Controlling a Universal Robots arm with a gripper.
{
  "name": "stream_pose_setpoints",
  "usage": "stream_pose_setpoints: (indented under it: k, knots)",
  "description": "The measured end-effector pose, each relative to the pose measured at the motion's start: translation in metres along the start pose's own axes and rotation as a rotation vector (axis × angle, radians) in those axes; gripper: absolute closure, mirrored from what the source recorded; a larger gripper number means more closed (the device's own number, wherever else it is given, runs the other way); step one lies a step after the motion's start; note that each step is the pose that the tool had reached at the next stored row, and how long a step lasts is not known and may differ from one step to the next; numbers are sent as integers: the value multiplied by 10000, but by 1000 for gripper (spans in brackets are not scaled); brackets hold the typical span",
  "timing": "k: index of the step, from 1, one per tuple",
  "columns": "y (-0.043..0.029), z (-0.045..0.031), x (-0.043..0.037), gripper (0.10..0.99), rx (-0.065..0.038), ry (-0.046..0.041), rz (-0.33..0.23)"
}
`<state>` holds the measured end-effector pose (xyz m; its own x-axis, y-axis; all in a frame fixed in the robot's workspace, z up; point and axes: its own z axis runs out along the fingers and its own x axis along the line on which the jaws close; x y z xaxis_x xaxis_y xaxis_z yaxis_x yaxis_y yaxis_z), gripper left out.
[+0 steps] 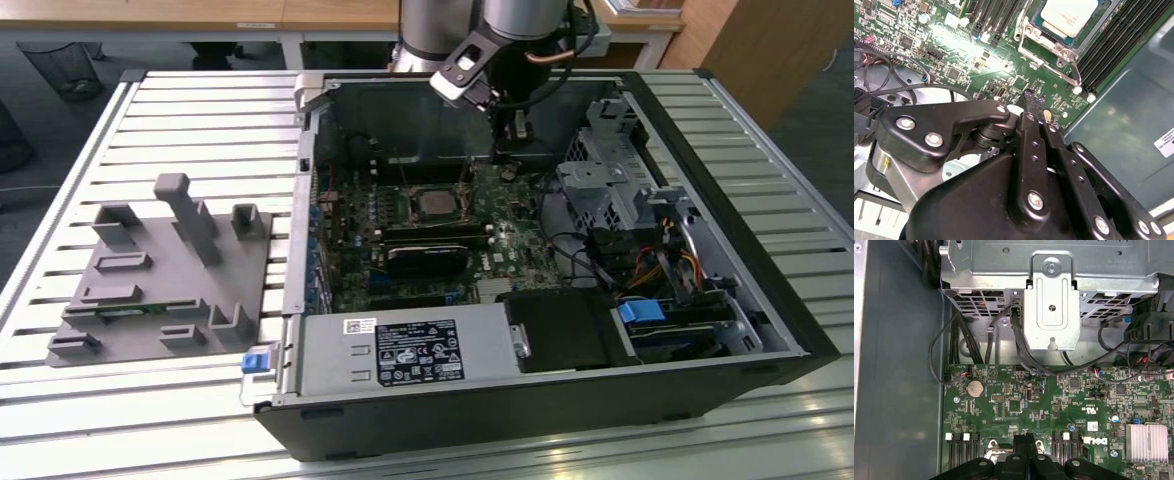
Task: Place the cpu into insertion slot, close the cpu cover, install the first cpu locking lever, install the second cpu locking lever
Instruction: 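Close the cpu cover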
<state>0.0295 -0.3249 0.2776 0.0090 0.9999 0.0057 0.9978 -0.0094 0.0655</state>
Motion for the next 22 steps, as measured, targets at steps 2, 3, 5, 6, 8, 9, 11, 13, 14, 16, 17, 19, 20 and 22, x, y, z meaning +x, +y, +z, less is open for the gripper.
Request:
stream_pose_setpoints:
  k: [2,3,5,6,8,9,11,13,14,16,17,19,20,22]
  knots:
    - [0,8,0,980,-1,3,1]
    - [1,12,0,980,0,1,1]
    - [0,25,0,980,0,1,1]
    - [0,34,0,980,0,1,0]
    - [-2,61,0,980,0,1,-1]
    - [-3,77,0,980,0,1,-1]
    - [-5,105,-1,980,0,1,-1]
    - [-6,120,-1,980,8,1,-1]
    - [-6,127,-1,980,11,1,0]
    - [-7,135,-4,980,14,0,-1]
    - [-7,135,-4,980,14,-1,0]
    - [-14,155,-4,980,13,1,0]
    - [-15,156,-4,980,13,1,-1]
    - [-18,156,-4,980,13,1,1]
